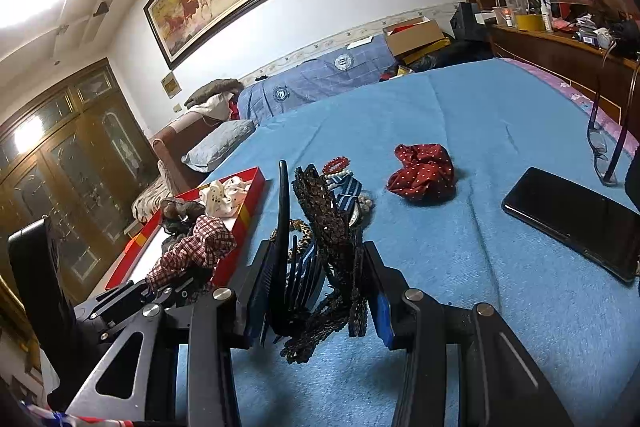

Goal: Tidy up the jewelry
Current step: 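Lift the plaid scrunchie and black claw clips and carry toward the tray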

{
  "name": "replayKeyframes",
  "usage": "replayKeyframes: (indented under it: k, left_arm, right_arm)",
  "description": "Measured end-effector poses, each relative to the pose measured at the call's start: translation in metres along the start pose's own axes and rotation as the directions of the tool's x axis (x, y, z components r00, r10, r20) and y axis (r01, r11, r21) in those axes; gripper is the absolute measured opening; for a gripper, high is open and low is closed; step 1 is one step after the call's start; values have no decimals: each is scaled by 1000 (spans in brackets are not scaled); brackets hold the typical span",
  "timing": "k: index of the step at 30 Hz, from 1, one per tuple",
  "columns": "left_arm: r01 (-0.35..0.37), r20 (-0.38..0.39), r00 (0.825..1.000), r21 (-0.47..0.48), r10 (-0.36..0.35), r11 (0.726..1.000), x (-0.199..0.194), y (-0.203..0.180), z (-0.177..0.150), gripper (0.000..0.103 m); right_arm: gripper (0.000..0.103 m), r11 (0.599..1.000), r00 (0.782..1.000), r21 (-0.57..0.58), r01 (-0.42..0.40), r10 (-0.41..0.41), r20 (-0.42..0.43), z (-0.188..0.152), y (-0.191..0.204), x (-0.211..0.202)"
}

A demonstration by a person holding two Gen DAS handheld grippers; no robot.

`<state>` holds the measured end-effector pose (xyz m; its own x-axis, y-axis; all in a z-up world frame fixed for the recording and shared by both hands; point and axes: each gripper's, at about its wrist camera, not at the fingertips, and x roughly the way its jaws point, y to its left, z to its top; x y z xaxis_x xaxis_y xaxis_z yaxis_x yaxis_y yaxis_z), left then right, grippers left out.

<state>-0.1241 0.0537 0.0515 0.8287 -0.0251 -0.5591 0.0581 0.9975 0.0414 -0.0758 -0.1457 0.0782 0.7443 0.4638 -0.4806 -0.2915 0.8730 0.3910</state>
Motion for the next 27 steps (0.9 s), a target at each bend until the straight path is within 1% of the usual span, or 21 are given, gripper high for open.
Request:
replayKeyframes:
  k: [11,27]
  left_arm:
    - [-9,6,1000,-20,9,1000,-5,10,-1,12]
    - [-21,12,1000,-58,22,998,-7,24,0,12]
  right_arm:
    - [47,999,1000,-33,-20,20,-18,0,15,4]
    - [47,997,999,-65,-33,30,-41,-1,27,8]
